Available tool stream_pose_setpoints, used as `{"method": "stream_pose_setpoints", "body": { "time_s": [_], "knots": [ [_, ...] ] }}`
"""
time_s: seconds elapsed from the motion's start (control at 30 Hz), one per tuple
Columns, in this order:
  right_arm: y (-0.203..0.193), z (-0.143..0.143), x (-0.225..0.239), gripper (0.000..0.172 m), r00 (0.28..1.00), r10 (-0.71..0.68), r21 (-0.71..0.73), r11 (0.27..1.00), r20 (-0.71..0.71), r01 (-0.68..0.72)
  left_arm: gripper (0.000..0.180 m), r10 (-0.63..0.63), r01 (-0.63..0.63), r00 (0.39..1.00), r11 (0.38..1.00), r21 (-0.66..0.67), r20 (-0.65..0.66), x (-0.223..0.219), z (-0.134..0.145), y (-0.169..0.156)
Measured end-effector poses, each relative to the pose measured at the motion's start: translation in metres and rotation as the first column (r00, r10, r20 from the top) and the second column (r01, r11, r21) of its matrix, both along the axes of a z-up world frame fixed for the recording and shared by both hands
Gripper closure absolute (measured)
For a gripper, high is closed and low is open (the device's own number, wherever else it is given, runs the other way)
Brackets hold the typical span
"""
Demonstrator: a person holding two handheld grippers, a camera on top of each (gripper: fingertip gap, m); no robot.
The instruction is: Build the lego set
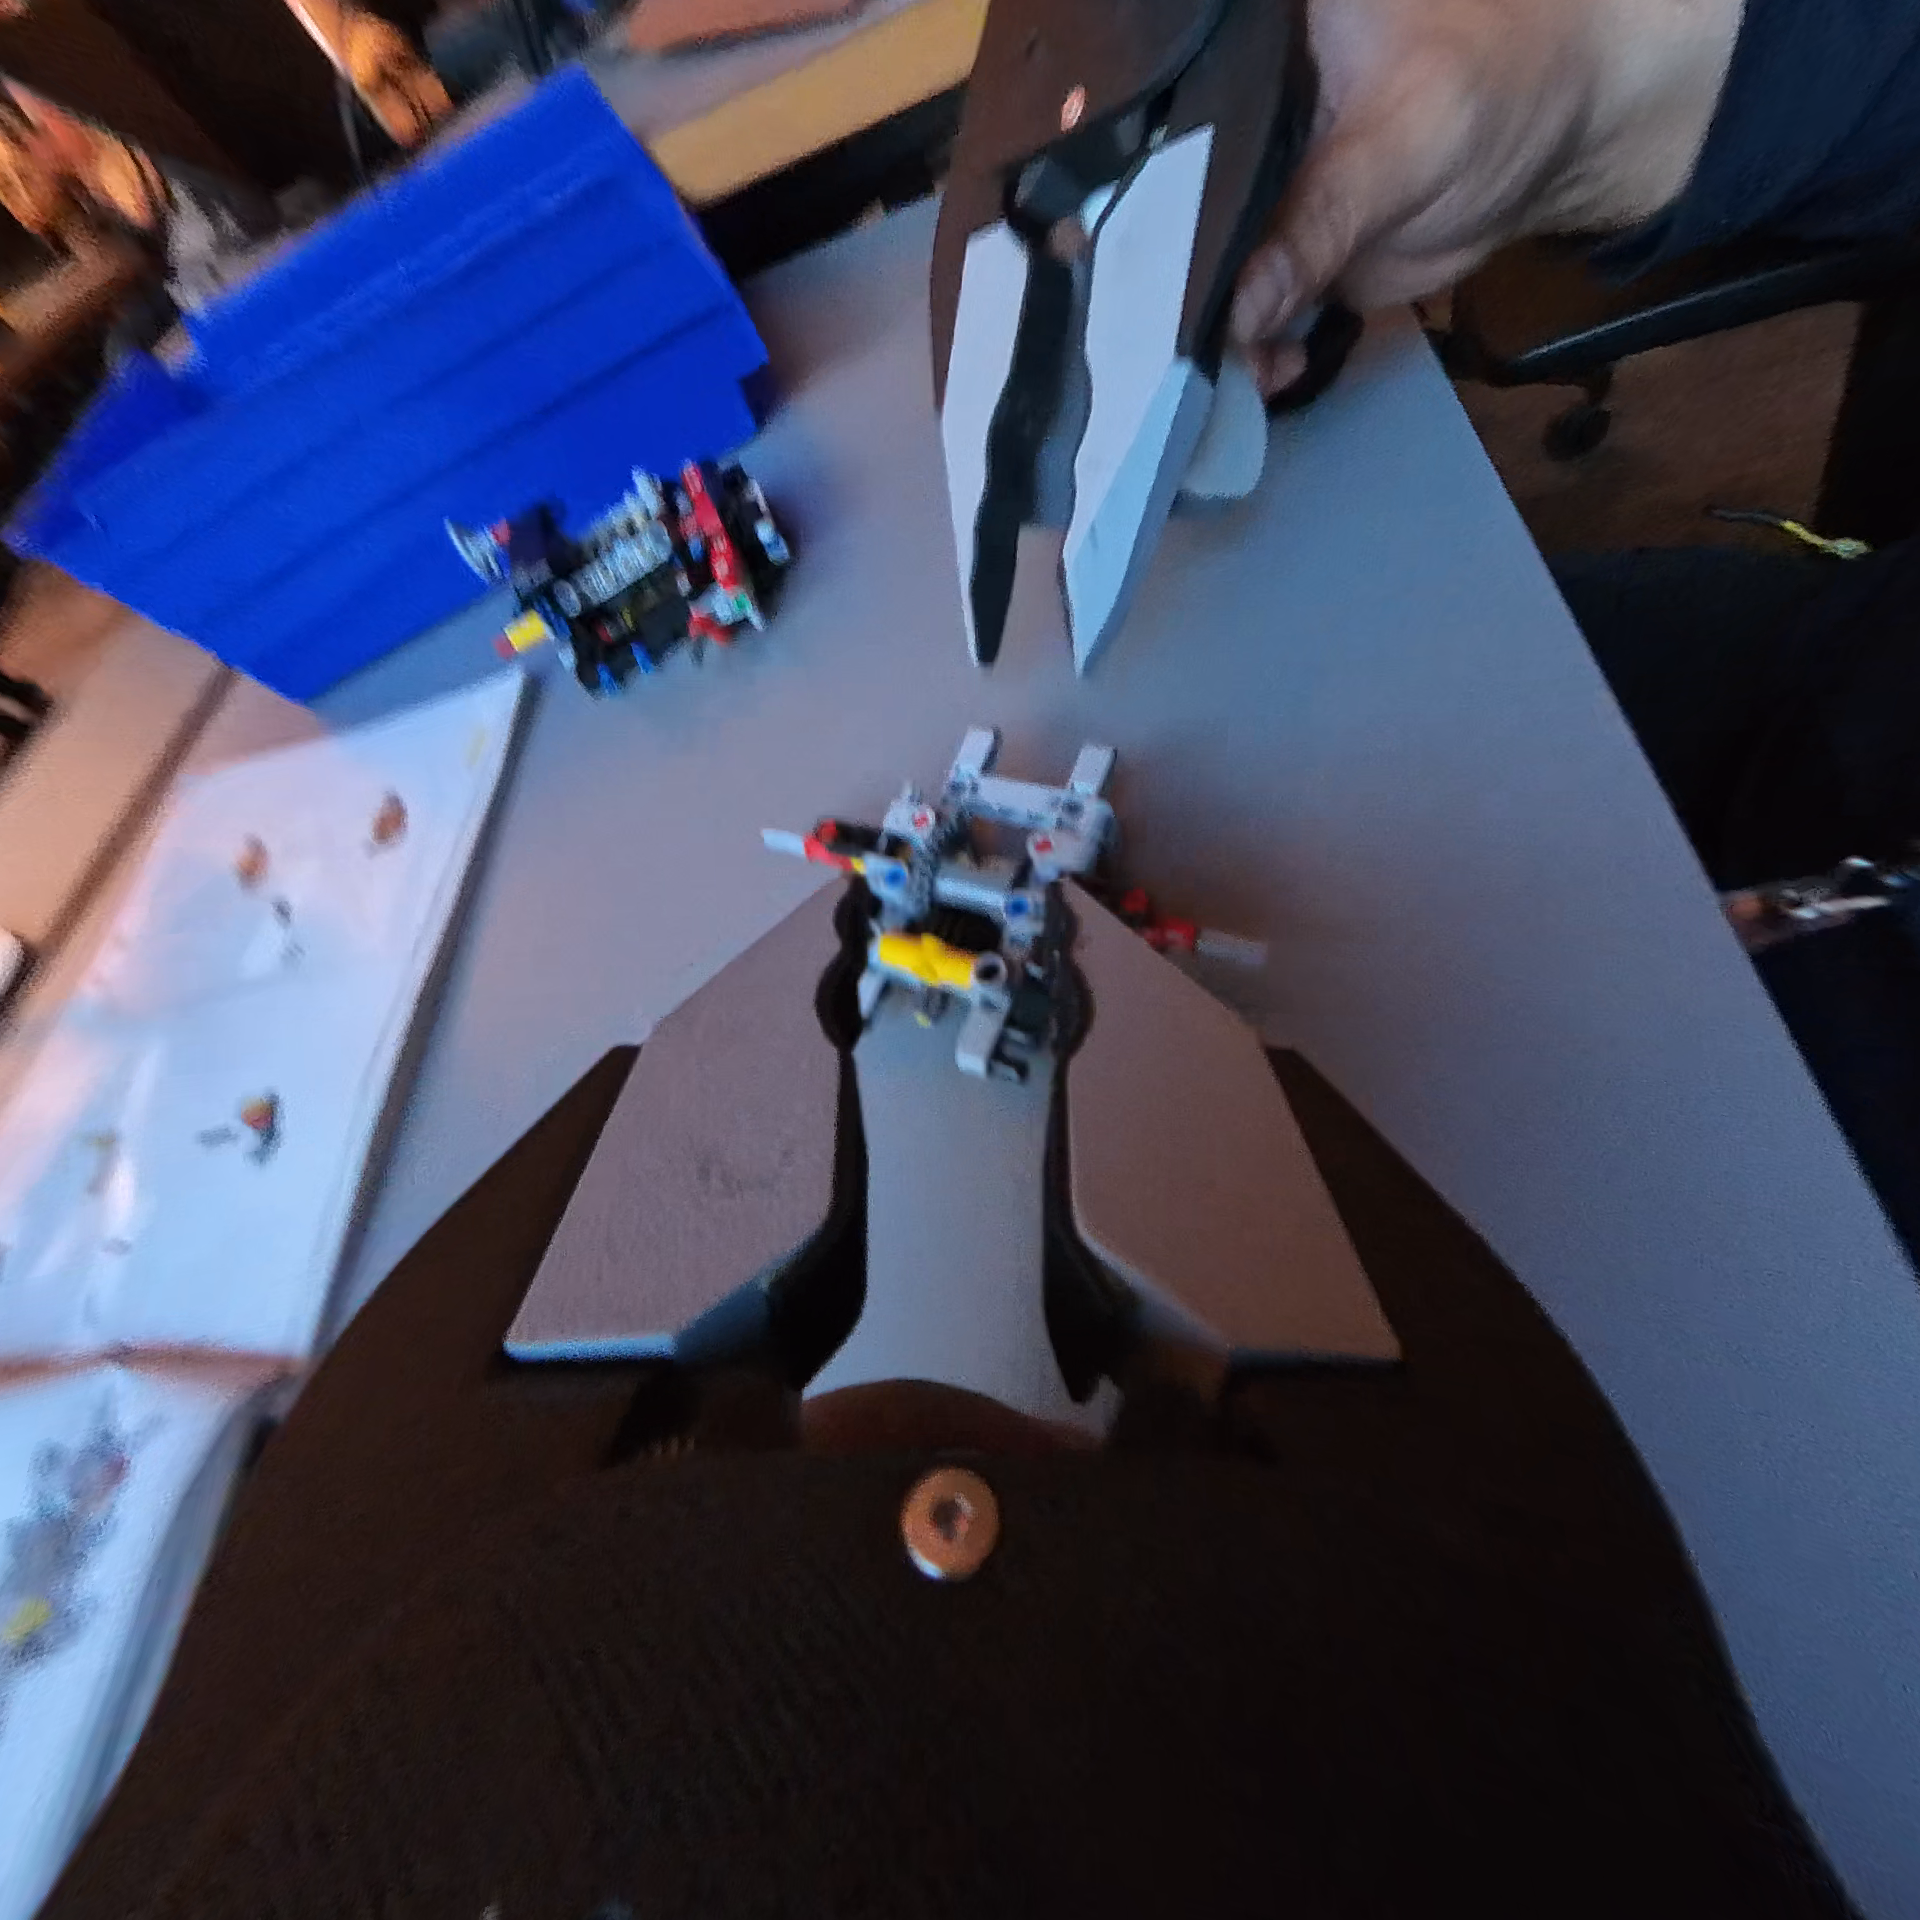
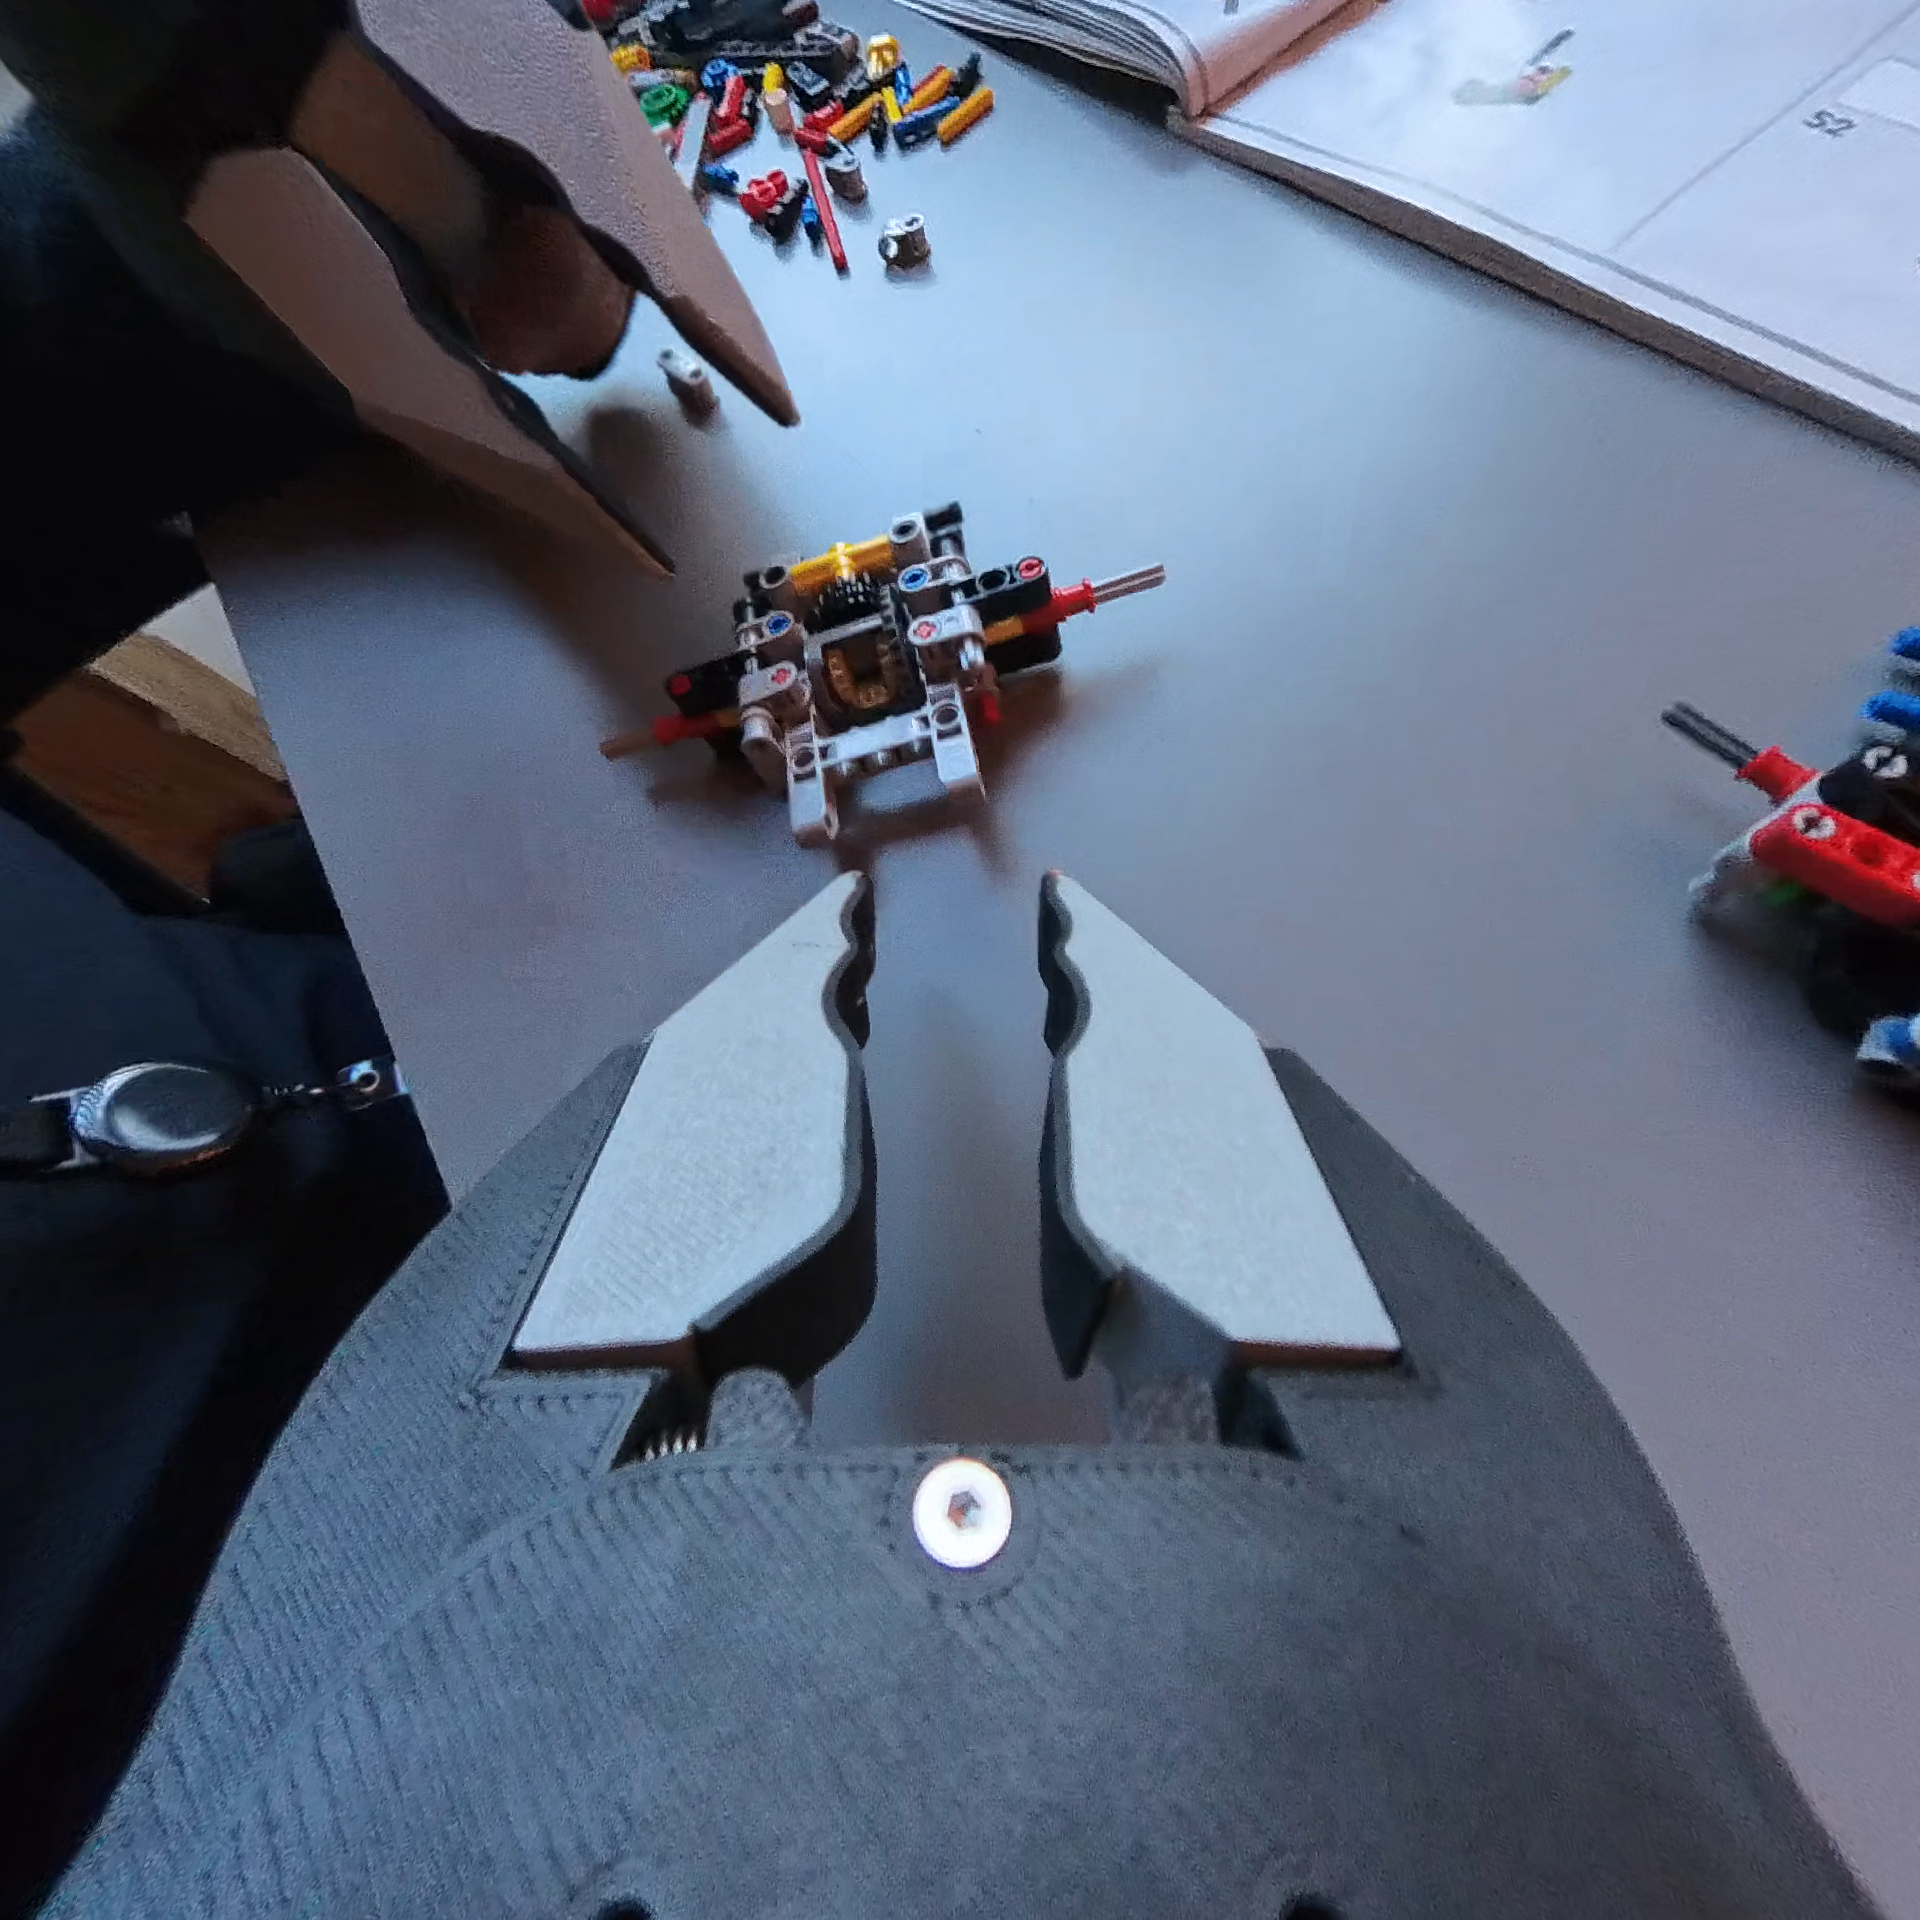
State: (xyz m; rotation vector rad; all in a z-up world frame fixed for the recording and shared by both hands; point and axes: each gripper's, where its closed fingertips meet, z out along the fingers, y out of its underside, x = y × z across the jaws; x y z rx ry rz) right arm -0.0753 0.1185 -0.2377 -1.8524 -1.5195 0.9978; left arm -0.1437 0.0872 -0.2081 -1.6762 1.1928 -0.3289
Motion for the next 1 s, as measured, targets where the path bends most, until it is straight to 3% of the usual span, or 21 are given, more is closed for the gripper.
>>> {"method": "stream_pose_setpoints", "body": {
  "time_s": [0.07, 0.13, 0.33, 0.37, 0.43, 0.47, 0.57, 0.7, 0.8, 0.9, 1.0],
  "knots": [
    [-0.005, -0.002, 0.002, 0.141, 1.000, 0.011, -0.023, 1.000, 0.001, -0.011, 0.137, 0.004, -0.007, 1.000, 0.991, -0.136, -0.019, -0.010, -0.016, -0.010],
    [-0.011, -0.002, 0.002, 0.141, 1.000, 0.028, -0.032, 0.999, -0.001, -0.028, 0.134, 0.037, -0.048, 0.997, 0.983, -0.177, -0.061, -0.020, -0.027, -0.014],
    [-0.032, -0.011, -0.015, 0.141, 0.993, 0.103, -0.021, 0.995, 0.053, -0.102, 0.140, 0.057, -0.070, 0.977, 0.996, -0.057, -0.205, -0.016, -0.037, -0.008],
    [-0.031, -0.014, -0.018, 0.143, 0.992, 0.101, -0.002, 0.995, 0.075, -0.102, 0.150, 0.070, -0.079, 0.969, 0.996, -0.030, -0.237, -0.015, -0.040, -0.004],
    [-0.028, -0.016, -0.023, 0.150, 0.991, 0.094, 0.027, 0.995, 0.093, -0.097, 0.164, 0.062, -0.062, 0.959, 0.998, 0.008, -0.278, -0.011, -0.043, -0.002],
    [-0.029, -0.016, -0.025, 0.163, 0.991, 0.102, 0.025, 0.994, 0.090, -0.105, 0.164, 0.067, -0.064, 0.956, 0.998, 0.021, -0.285, -0.010, -0.042, 0.000],
    [-0.027, -0.012, -0.027, 0.166, 0.992, 0.109, 0.009, 0.994, 0.067, -0.110, 0.165, 0.077, -0.075, 0.954, 0.997, 0.017, -0.288, -0.008, -0.043, 0.002],
    [-0.027, -0.002, -0.024, 0.166, 0.992, 0.129, -0.173, 0.977, -0.009, -0.128, 0.162, 0.081, -0.073, 0.965, 0.997, 0.041, -0.251, -0.003, -0.037, 0.000],
    [-0.022, 0.015, -0.021, 0.167, 0.986, 0.121, -0.345, 0.926, -0.117, -0.155, 0.142, 0.109, -0.091, 0.964, 0.992, 0.083, -0.241, -0.001, -0.030, 0.003],
    [-0.022, 0.025, -0.016, 0.167, 0.975, 0.139, -0.475, 0.855, -0.175, -0.207, 0.122, 0.192, -0.136, 0.946, 0.966, 0.219, -0.261, 0.000, -0.018, 0.017],
    [-0.021, 0.029, -0.014, 0.167, 0.970, 0.148, -0.540, 0.810, -0.191, -0.230, 0.133, 0.161, -0.099, 0.967, 0.952, 0.289, -0.198, 0.018, -0.001, 0.017]
  ]
}}
